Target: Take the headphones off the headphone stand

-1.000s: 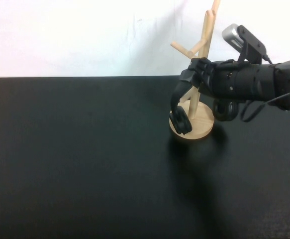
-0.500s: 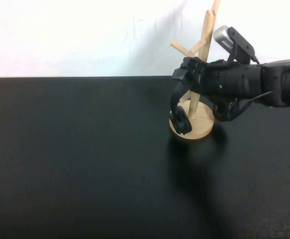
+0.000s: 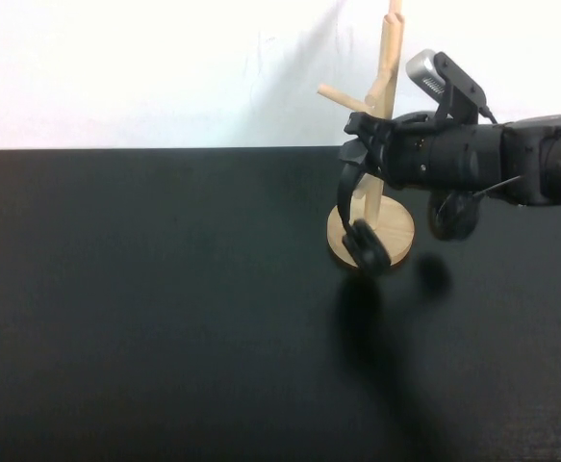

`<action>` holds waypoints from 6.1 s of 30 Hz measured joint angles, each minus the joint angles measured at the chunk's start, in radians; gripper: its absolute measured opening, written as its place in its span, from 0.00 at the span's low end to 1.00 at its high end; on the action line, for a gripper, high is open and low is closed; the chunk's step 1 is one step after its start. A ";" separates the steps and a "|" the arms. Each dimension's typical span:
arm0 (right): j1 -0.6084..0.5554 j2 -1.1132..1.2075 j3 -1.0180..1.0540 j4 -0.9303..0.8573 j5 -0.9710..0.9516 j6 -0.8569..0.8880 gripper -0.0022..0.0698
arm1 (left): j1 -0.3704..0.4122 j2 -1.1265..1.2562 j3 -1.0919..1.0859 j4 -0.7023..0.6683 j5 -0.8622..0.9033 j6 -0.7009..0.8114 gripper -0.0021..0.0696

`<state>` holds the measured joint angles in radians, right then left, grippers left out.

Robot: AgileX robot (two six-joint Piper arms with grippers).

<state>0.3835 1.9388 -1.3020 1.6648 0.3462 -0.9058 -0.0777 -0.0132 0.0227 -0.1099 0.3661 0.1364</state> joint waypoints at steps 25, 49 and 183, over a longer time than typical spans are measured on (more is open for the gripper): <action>0.010 -0.231 0.143 -0.134 0.026 0.019 0.11 | 0.000 0.000 0.000 0.000 0.000 0.000 0.02; 0.061 -0.538 0.267 -1.330 0.521 1.002 0.11 | 0.000 0.000 0.000 0.000 0.000 0.000 0.02; -0.494 -1.948 1.290 -1.724 -0.112 0.945 0.02 | 0.000 0.000 0.000 0.000 0.000 0.000 0.02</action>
<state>-0.1105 -0.0091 -0.0118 -0.0594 0.2339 0.0395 -0.0777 -0.0132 0.0227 -0.1099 0.3661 0.1364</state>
